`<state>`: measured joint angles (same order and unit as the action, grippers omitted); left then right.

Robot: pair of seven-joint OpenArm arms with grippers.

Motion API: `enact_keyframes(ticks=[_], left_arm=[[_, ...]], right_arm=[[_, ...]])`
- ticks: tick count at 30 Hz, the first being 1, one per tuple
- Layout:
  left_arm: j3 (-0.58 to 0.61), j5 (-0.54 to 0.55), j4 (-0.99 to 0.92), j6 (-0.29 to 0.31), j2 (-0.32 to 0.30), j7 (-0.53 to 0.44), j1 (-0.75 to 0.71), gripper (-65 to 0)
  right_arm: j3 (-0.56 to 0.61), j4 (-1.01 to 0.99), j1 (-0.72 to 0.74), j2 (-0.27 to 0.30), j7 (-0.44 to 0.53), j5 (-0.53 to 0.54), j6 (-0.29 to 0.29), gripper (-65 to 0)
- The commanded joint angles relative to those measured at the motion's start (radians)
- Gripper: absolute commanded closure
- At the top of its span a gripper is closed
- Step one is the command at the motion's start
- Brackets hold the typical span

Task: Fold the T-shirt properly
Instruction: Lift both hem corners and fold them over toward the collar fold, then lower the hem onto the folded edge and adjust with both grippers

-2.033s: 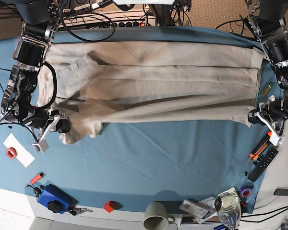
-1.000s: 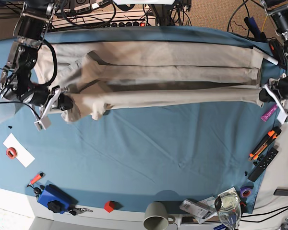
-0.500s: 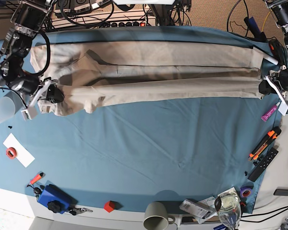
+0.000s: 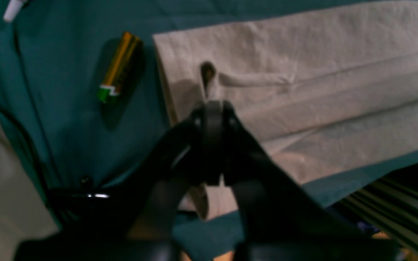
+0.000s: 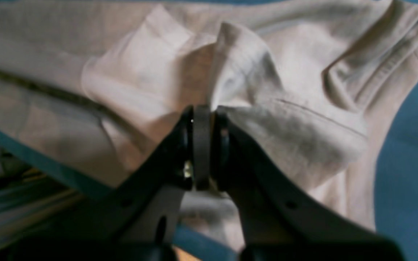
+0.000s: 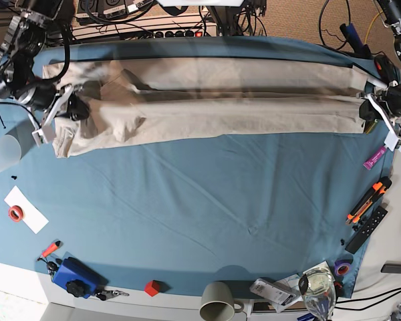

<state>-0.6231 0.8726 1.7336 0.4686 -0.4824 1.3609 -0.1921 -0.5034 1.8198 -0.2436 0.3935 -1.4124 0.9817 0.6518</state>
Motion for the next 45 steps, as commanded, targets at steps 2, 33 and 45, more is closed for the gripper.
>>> enact_keyframes(ticks=[2, 33, 45], left_arm=[[-0.010, 0.003, 0.016, 0.001, -0.022, -0.011, 0.003, 0.0], [-0.010, -0.048, 0.031, 0.037, -0.004, -0.083, -0.041, -27.3], [-0.010, -0.278, -0.059, -0.137, 0.187, -0.101, -0.042, -29.9]], right_arm=[[-0.010, 0.020, -0.017, 0.019, 0.016, 0.006, 0.003, 0.0], [-0.009, 0.020, -0.061, 0.014, 0.016, -0.010, 0.032, -18.8], [-0.009, 0.020, -0.061, 0.014, 0.016, -0.052, 0.002, -18.7]])
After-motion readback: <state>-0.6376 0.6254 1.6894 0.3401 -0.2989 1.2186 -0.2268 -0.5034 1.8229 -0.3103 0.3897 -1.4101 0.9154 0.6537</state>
